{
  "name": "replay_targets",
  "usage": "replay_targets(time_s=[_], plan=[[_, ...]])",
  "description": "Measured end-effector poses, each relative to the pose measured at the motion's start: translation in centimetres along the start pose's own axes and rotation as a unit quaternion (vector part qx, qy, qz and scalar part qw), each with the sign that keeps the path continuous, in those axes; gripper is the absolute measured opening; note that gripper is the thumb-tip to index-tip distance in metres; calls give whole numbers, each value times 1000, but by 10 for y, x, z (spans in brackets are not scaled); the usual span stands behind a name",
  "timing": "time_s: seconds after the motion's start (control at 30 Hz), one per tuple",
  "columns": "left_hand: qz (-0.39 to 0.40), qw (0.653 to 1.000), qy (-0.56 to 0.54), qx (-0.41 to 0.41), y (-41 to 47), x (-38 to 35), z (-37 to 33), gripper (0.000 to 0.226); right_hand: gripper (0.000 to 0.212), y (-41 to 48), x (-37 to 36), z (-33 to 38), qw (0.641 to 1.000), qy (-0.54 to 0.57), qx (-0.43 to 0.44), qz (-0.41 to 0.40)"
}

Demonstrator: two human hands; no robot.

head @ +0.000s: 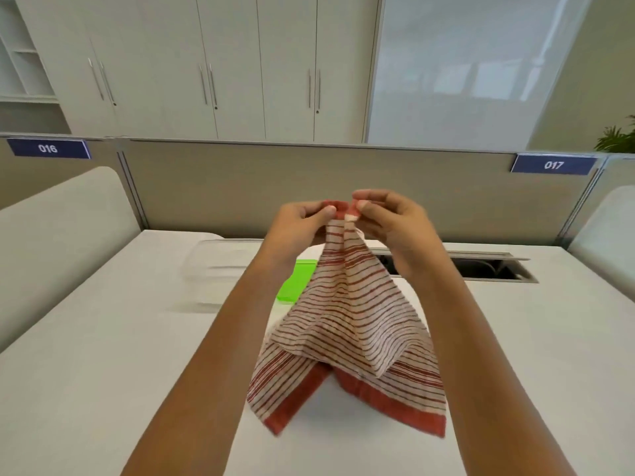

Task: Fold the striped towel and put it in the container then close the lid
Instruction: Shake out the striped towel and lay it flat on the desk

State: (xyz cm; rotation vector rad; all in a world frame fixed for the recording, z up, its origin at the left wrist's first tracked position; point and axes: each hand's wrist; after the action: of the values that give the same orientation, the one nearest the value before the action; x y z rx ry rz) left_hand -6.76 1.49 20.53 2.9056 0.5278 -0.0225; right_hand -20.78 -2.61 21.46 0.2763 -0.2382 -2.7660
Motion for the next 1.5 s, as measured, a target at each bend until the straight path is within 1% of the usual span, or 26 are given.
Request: replay_targets(time_s=[0.07,0.13,0.2,0.27,0.33,0.4,0.47,0.57,0.63,0.73,0.87,1.07,1.13,1.2,1.27,1.37,1.5], plan=[[31,999,-9,8,-3,-2,-5,30,23,0,-4,-1,999,7,-8,37],[41,999,-2,8,-5,-1,-7,31,27,-1,-3,-1,998,-37,-1,50],[44,999,-5,6,-6,2,-8,31,27,0,-1,-2,987,-148,55,30],[34,999,-22,6,-6,4,-6,28,22,-1,-1,-2,960,-247,136,-6],[12,999,-40,15,-6,5,-4,24,18,-2,-2,-3,934,-293,202,-28],[-4,998,-52,26,-7,5,-2,18,16,-2,-1,-5,916,-315,245,-36],[-13,998,-62,30,-7,6,-1,14,14,-2,1,-5,911,-313,265,-29],[-30,997,-59,28,-8,6,-3,14,17,-5,1,-4,930,-257,262,-2],[-38,997,-53,29,-8,5,-5,15,20,-4,3,-1,932,-245,266,1],[-48,997,-55,32,-9,3,-6,16,24,-2,3,0,922,-272,277,1],[-55,997,-40,30,-10,1,-5,14,24,-2,1,-2,895,-327,303,-7],[-33,999,-9,10,-12,3,-8,15,18,3,2,2,891,-330,313,-19],[-20,1000,0,0,-12,3,-8,17,22,5,3,3,890,-332,310,-18],[-13,1000,5,-11,-12,3,-8,17,27,6,4,2,881,-351,316,-14],[-7,1000,5,-18,-13,4,-7,16,27,6,5,0,868,-372,328,-14],[10,1000,-8,-24,-14,5,-6,14,26,5,6,-2,859,-379,344,-16],[1,999,-6,-34,-14,5,-6,16,31,6,7,-2,848,-395,353,-7]])
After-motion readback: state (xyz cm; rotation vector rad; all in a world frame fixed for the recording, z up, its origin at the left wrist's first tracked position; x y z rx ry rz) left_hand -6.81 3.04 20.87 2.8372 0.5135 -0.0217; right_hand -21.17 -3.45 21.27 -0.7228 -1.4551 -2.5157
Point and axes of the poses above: each hand's wrist, its own y-axis towards the middle knuckle, its own x-axis out of the back of the hand, z = x × y, and after that the axes turned 4 degrees about -z, right-handed
